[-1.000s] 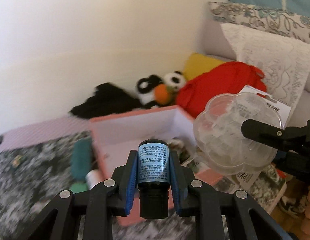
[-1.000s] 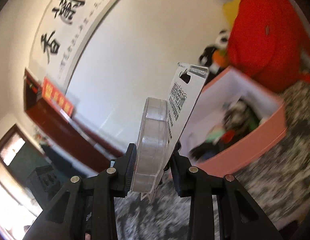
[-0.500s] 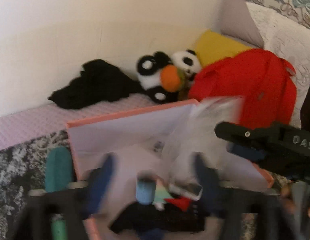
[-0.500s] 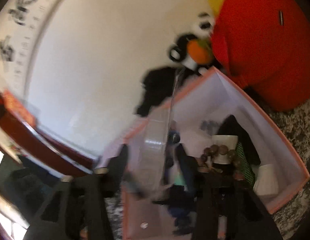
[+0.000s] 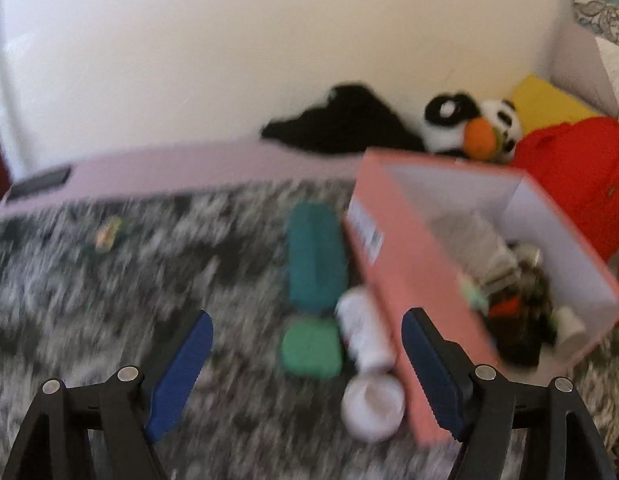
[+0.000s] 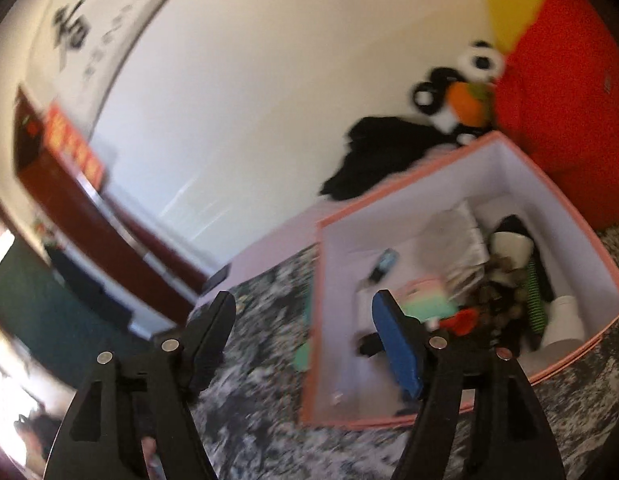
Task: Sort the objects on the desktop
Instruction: 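Carry the bottle and clear container into the pink box and release both, then move both tools toward the white jar lid and green tape measure, then grasp the white jar lid with the left tool while the right tool grasps the green tape measure, then carry the lid and tape measure into the pink box and release both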
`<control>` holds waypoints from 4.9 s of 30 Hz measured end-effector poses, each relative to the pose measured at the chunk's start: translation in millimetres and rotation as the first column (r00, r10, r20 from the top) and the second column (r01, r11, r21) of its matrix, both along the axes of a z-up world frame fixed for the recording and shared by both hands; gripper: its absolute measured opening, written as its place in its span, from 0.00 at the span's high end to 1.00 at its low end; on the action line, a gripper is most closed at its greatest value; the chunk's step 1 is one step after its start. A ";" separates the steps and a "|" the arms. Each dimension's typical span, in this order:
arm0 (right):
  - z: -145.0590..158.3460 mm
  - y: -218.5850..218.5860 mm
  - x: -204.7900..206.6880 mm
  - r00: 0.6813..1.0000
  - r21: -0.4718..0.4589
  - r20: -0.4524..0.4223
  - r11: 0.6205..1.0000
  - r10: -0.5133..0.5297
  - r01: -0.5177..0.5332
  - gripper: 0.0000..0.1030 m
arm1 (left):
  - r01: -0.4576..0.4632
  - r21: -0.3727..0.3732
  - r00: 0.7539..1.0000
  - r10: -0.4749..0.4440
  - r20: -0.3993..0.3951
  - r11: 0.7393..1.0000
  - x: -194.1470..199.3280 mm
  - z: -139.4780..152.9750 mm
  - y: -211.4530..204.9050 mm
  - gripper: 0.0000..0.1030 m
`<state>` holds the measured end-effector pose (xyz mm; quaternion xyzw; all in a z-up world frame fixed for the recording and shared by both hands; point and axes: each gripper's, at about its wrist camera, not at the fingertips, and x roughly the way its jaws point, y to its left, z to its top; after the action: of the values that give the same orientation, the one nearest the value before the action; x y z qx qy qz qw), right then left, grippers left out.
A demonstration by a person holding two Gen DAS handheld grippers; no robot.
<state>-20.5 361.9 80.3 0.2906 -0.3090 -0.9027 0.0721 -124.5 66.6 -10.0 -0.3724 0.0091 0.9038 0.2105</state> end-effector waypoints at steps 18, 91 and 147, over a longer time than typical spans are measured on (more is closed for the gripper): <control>-54.6 -177.3 -104.3 0.870 0.225 0.373 0.878 0.323 -0.422 0.25 | 0.237 0.002 0.963 -0.235 0.133 0.971 25.9 -103.2 49.5 0.21; -197.1 -179.8 -192.6 0.804 -0.034 0.534 0.956 0.263 -0.290 0.45 | 0.065 0.051 0.992 -0.070 0.108 0.997 14.1 -135.7 16.9 0.31; 24.2 121.3 51.1 0.984 -0.111 -0.044 0.980 -0.171 0.166 0.44 | 0.391 -0.039 0.887 -0.388 -0.250 0.919 44.6 74.7 186.4 0.43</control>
<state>30.6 483.2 104.5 0.2348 -0.3782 -0.8952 0.0190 -79.9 253.0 64.7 -0.2433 0.1049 0.8833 0.3868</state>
